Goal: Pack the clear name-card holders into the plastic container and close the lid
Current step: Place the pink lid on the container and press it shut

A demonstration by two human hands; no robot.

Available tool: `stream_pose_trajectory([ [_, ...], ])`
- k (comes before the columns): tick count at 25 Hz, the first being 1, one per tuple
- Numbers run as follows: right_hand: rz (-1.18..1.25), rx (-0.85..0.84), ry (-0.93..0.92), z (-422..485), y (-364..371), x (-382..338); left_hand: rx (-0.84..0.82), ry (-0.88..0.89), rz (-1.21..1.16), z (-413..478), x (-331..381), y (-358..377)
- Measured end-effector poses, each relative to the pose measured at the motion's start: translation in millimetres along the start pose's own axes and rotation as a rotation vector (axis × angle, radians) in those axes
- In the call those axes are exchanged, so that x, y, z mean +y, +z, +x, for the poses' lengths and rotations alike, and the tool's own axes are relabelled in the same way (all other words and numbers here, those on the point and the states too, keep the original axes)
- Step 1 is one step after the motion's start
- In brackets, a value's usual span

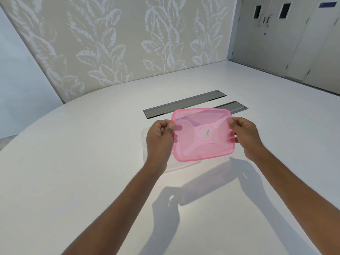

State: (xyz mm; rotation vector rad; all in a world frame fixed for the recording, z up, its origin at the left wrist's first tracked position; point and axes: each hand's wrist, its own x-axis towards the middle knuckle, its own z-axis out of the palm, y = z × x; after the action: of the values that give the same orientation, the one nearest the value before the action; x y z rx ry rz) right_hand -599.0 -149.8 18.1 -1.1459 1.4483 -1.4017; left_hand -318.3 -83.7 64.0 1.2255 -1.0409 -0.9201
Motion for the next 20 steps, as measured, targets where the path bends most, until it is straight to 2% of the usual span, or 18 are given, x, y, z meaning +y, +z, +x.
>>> stream_pose_trajectory([
  [6, -0.070, 0.023, -0.008, 16.2, 36.5, -3.7, 0.192, 0.038, 0.199, 36.3, -5.9, -35.1],
  [12, -0.144, 0.016, -0.009, 31.9, 71.7, -2.7, 0.242, -0.050, 0.296, 64.9, -23.4, -59.7],
  [20, -0.292, -0.041, -0.007, 51.9, 108.9, 3.3, 0.232, -0.180, 0.408, 91.8, -41.2, -75.6],
])
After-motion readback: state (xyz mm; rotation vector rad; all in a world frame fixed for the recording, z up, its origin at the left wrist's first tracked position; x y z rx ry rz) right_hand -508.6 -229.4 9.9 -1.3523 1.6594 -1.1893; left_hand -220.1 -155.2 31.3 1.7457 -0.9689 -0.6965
